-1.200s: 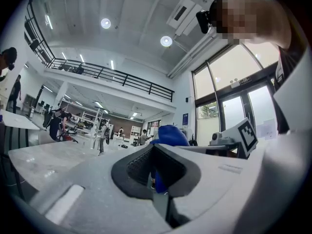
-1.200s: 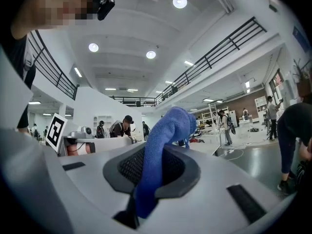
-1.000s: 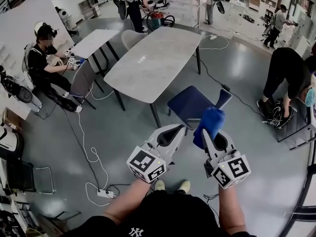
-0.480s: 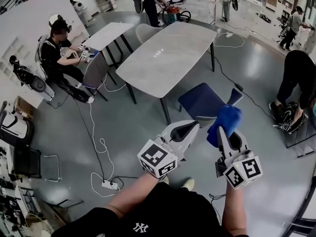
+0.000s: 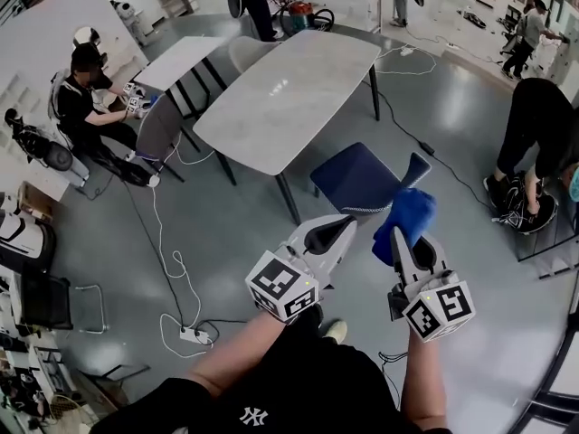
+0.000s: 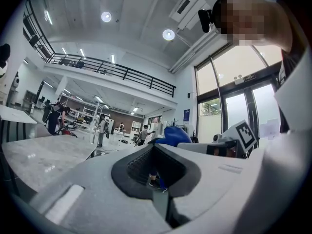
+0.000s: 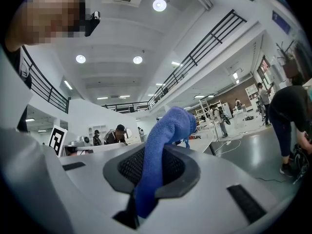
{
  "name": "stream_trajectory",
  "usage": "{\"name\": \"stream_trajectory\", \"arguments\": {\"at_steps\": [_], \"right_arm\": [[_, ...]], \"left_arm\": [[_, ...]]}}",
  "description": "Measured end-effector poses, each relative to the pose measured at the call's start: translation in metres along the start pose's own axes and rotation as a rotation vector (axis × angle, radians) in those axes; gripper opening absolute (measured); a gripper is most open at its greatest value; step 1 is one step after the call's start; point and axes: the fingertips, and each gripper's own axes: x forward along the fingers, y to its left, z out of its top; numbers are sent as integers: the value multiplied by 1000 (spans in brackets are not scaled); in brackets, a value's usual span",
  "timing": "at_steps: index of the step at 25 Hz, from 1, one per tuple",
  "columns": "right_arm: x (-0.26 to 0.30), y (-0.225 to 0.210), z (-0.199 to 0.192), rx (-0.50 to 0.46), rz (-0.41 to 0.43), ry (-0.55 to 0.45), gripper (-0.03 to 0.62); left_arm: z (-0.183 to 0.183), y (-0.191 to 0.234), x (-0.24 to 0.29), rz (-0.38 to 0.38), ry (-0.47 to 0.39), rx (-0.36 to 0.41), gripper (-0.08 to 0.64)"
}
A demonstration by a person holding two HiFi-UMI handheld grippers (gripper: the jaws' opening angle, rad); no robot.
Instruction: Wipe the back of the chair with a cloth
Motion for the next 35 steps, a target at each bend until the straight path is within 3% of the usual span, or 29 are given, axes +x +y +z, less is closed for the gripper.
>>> {"name": "stream_trajectory", "arguments": {"at_steps": [11,26,35], "right_arm": [[79,-36,-5,3,-10,40,60],[244,-126,-16,20,-109,137,60],[286,-191,-39,-7,-147,260,60]], "left_arm": [[-3,75,46,1,-2,2,9],[-15,240,151,-52,23,-32,9],[-49,275,215,-99,47,-64,9]]}}
